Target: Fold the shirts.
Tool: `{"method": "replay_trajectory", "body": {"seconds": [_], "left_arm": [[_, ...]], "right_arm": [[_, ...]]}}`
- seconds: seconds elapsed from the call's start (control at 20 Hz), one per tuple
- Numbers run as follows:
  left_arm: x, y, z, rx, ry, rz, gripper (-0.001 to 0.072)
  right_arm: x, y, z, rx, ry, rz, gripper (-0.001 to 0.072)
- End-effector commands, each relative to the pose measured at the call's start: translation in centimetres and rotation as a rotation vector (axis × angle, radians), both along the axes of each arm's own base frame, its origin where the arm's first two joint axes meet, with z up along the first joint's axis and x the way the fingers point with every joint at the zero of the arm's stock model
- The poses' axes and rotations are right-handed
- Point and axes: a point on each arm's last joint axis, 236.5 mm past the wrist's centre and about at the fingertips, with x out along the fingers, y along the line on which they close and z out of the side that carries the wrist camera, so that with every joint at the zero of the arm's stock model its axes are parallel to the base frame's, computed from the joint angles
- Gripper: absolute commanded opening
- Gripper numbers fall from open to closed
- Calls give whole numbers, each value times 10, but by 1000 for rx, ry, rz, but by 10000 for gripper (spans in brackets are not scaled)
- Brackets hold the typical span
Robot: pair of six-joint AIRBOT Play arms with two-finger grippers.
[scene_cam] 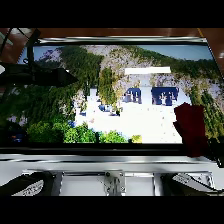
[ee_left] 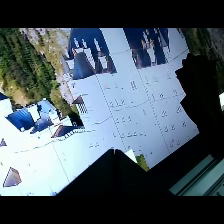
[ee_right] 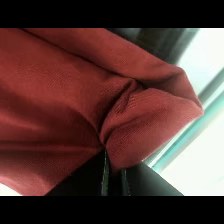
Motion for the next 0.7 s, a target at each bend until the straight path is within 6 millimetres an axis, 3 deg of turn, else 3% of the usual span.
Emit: {"method": "replay_trajectory", "body": {"seconds": [0.0,0.15,0.2,0.3,0.4,0.5,0.55,0.6,0.65], "left_arm": [[1,2,-2,15,-4,0,40],[6,17,-16,106,-16,20,40],[7,20,-19,129,-18,25,40],[10,26,-27,163,-13,33,39],[16,41,-48,274,3,57,38],[22,74,-85,483,78,159,38],[19,87,-102,572,135,199,39],[10,94,-119,646,200,197,43],[2,91,-132,685,249,162,140]], "right_arm": [[-12,0,7,-32,27,31,499],[-39,-21,39,-141,121,97,527],[-35,-35,56,-206,102,95,527],[4,-64,107,-376,-55,95,526],[71,-76,172,-560,-286,177,526],[136,-40,218,-627,-476,339,525],[158,-4,222,-591,-527,432,526],[167,29,213,-533,-520,524,527],[171,59,194,-460,-480,584,531]]}}
